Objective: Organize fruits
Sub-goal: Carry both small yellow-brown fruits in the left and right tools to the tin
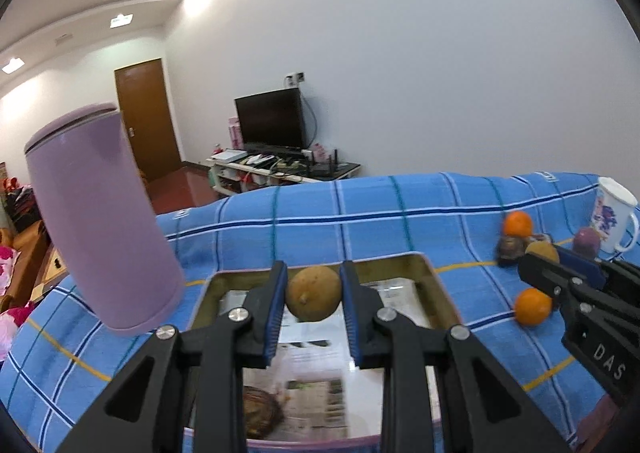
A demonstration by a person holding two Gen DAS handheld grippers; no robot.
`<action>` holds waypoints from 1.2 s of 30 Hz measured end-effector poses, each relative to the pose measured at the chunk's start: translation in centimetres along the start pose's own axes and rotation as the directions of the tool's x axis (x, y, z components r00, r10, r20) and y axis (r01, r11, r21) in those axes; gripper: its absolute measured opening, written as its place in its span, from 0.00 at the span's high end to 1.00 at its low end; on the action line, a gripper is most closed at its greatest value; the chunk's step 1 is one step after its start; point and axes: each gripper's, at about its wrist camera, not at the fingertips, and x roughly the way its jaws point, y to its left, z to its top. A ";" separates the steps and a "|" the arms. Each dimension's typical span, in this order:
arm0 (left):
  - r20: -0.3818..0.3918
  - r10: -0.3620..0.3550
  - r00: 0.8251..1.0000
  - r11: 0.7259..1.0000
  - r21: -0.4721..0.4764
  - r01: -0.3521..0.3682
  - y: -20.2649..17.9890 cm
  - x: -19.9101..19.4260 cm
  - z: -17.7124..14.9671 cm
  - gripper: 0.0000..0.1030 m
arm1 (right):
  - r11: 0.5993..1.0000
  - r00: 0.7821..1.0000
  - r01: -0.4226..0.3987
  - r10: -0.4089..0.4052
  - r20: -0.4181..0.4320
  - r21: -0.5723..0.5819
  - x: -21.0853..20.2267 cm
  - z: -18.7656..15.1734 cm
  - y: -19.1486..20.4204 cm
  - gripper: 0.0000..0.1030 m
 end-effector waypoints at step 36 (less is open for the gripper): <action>-0.181 0.154 0.971 0.988 0.005 -0.155 4.4 4.5 -1.9 0.73 | 0.988 0.985 -0.135 0.126 -0.119 -0.071 7.7 -0.2 8.4 0.72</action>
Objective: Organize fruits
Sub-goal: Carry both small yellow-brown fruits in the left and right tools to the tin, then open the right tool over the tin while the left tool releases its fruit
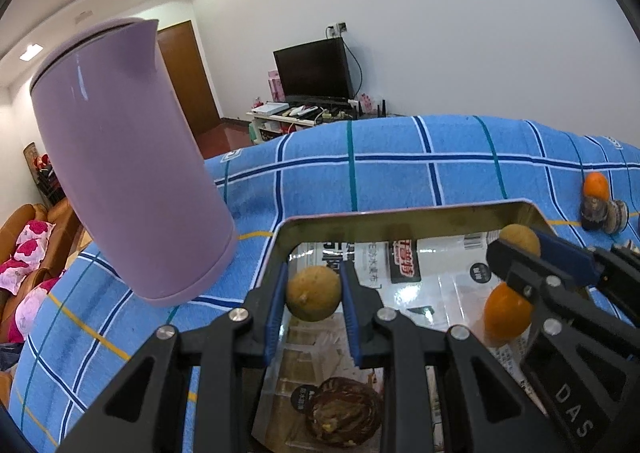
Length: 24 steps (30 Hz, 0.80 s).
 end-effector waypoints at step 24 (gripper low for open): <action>-0.021 -0.004 1.000 1.000 -0.010 0.003 0.2 0.3 0.0 0.73 | 0.986 0.983 -0.168 0.168 0.069 -0.007 -1.6 -0.4 0.1 0.41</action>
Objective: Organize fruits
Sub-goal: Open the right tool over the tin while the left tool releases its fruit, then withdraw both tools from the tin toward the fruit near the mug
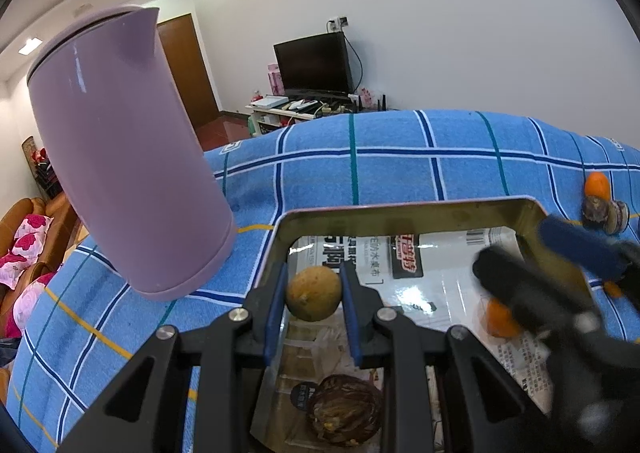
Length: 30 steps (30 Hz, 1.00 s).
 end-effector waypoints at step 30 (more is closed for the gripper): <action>0.114 -0.025 0.993 0.996 -0.080 0.034 -0.2 -2.5 -0.5 0.13 | 0.912 0.889 0.409 -0.401 0.222 0.008 -5.3 -0.3 -1.4 0.26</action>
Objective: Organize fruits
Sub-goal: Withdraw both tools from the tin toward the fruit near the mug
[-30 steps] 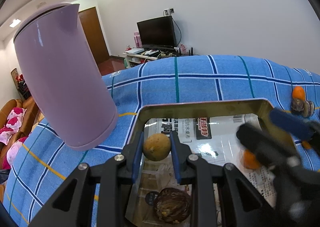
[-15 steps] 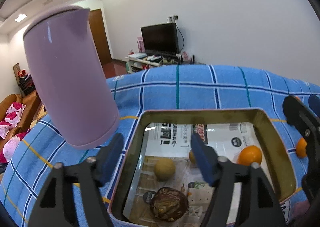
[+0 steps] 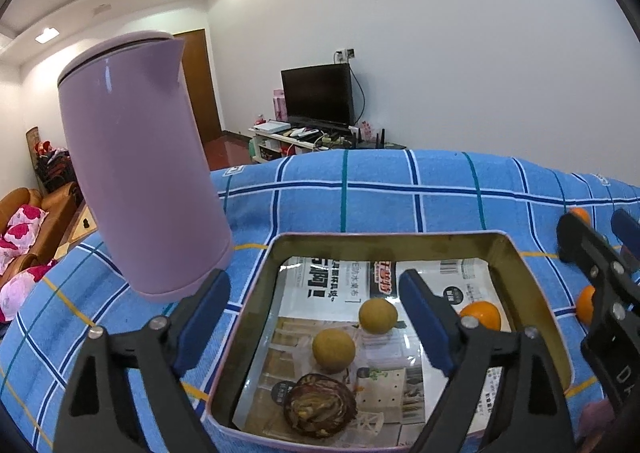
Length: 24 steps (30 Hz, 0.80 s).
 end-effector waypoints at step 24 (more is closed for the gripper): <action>0.061 0.023 0.998 0.999 -0.028 -0.022 -1.4 -3.1 -1.0 0.03 | 0.999 0.999 0.051 -0.051 -0.011 -0.018 -3.1 -0.9 -4.7 0.26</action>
